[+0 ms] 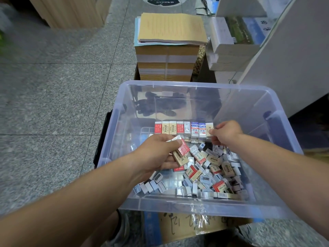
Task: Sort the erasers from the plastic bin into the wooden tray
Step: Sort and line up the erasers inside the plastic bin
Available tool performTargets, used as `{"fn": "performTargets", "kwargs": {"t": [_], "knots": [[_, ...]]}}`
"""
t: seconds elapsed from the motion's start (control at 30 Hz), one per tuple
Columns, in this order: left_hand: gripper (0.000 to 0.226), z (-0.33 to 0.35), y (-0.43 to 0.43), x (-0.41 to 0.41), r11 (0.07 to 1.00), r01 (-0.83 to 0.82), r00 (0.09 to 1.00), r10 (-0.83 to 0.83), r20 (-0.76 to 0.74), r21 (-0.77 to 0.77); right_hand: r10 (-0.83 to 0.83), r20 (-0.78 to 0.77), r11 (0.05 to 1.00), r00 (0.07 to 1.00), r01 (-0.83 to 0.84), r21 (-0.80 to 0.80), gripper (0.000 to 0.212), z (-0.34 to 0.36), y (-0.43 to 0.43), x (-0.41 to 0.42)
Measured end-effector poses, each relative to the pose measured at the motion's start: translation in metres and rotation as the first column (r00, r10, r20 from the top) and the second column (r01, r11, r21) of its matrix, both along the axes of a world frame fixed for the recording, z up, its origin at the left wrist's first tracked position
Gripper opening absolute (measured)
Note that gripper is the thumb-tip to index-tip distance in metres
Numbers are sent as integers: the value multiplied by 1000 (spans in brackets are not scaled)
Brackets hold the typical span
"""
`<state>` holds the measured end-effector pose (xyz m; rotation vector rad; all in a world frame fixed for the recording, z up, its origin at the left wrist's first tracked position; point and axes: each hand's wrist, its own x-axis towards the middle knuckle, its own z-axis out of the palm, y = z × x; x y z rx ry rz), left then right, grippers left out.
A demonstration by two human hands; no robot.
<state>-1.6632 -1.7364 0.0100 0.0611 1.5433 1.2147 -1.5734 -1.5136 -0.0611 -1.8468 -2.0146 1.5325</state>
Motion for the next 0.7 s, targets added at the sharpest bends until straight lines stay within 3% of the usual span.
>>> {"fn": "performTargets", "kwargs": {"t": [0.27,0.3,0.37,0.43,0.5,0.6,0.7], "knots": [[22,-2,1,-2,1000,1,999,-3,-54,-22,149,189,963,971,-186,197,17,8,1,1],[23,-2,1,-2,1000,5,997,-6,-76,-20,182,160,955,970,-213,205,17,19,-4,1],[29,0,0,-3,1000,7,989,-7,-148,-1,314,-44,947,949,-309,89,18,49,-22,3],[41,4,-2,-4,999,33,962,-28,-273,13,478,-240,864,845,-502,-47,18,82,-48,8],[37,14,-4,-5,997,64,936,-43,-350,49,560,-353,787,749,-615,-56,18,105,-72,12],[28,33,-8,-8,984,47,948,10,-317,171,488,-458,832,743,-555,-13,21,119,-91,11],[26,53,-14,-18,973,51,921,40,-387,223,296,-584,872,756,-464,-157,14,129,-98,1]]}}
